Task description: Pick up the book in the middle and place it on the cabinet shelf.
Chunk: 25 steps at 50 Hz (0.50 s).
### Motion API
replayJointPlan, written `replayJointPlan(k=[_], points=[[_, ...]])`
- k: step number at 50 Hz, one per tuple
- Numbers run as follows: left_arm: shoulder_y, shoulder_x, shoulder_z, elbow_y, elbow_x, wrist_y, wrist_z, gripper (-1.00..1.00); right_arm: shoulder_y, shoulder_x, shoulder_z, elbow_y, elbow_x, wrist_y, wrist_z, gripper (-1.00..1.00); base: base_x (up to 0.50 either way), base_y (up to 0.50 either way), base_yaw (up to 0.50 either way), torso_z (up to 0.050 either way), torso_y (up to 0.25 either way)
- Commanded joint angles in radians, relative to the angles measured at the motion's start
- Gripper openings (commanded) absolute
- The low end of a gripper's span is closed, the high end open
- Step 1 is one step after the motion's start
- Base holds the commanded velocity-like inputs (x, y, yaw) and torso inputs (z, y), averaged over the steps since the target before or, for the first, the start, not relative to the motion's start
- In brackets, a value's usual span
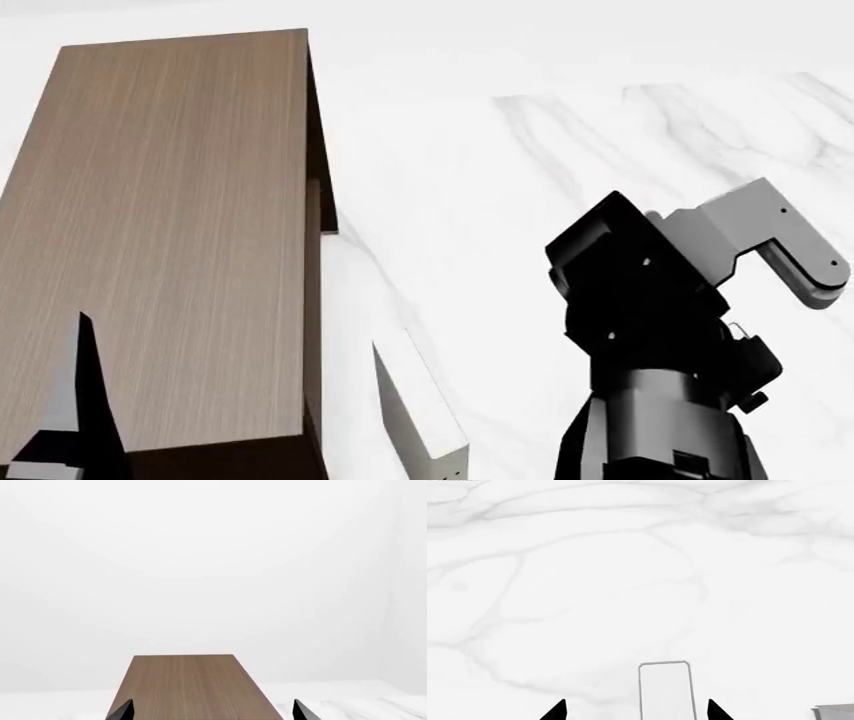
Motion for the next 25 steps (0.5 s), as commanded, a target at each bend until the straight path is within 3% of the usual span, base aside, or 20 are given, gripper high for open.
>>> replayJointPlan(k=[1,18,19,25], points=[[-0.003,-0.008,0.010,-0.002,-0.002,0.004,-0.009,1.00,-0.018,0.015,0.001,0.005,-0.004,-0.015,-0.029,1.00,0.00,0.00,0.00,0.000,0.000],[-0.006,-0.020,0.017,-0.006,-0.007,0.013,-0.020,1.00,-0.078,0.021,0.010,-0.064,0.020,0.009,-0.016,1.00,0.00,0.00,0.00,0.000,0.000],[-0.007,-0.021,0.016,-0.005,-0.009,0.012,-0.021,1.00,-0.090,0.015,0.035,-0.076,0.043,-0.011,-0.016,-1.00,0.00,0.00,0.00,0.000,0.000],[-0.009,-0.025,0.015,-0.004,-0.016,0.013,-0.027,1.00,-0.085,0.017,0.006,-0.077,0.025,0.002,-0.021,-1.00,0.00,0.00,0.00,0.000,0.000]])
